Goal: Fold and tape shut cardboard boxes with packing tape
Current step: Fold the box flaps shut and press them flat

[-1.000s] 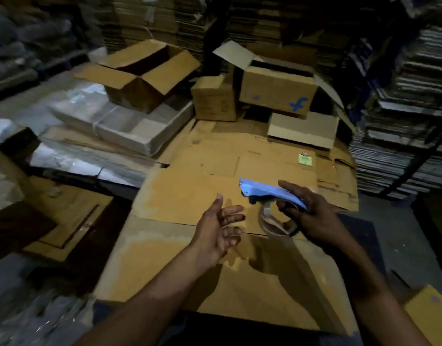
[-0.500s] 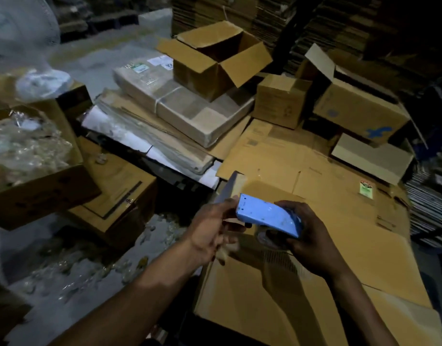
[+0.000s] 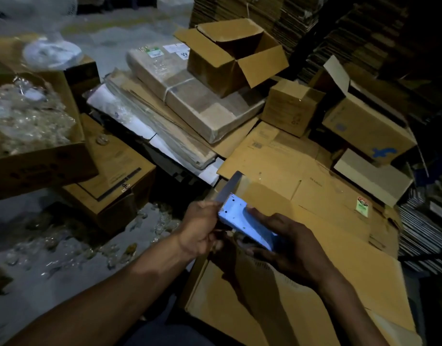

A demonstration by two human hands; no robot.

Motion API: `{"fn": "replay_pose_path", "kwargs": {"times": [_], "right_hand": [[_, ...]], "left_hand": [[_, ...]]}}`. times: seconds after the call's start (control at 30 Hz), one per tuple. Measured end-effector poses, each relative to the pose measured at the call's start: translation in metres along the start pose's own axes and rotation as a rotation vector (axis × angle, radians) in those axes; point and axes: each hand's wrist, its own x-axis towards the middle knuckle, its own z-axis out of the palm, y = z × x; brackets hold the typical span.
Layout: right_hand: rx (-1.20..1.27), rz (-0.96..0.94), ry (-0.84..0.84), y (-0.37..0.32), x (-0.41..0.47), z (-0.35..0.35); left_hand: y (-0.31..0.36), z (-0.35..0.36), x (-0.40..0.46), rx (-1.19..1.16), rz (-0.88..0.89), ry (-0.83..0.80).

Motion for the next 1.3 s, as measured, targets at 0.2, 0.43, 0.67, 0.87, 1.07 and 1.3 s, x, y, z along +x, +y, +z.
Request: {"fn": "replay_pose_path", "kwargs": {"times": [0.2,0.43,0.67,0.87,1.07,1.3], "right_hand": [[-0.335,-0.011,-0.165,0.012,-0.011,-0.016],[-0.311,0.072,-0.238,0.043,-0.031,-0.033],[-0.421,0.124,-0.320,0.053,-0.015,-0.002],[-0.463,0.134,-0.365,0.048,-0.006,0.002],[-0.524,0.109,-0.391,0.033,0.008,0.006],[-0.542,0.085,-0.320,0.009,0.024,0.010]], "left_hand": [[-0.032,-0.008,0.019,0.202,0.219,0.121],[-0.037,-0.052,0.050,0.353,0.177,0.157],[-0.062,-0.062,0.065,0.580,0.270,0.228],[-0.090,-0.059,0.075,0.757,0.311,0.272],[-0.107,-0.047,0.073,0.851,0.318,0.346],[-0.144,-0.075,0.082,0.927,0.000,0.196]]}}
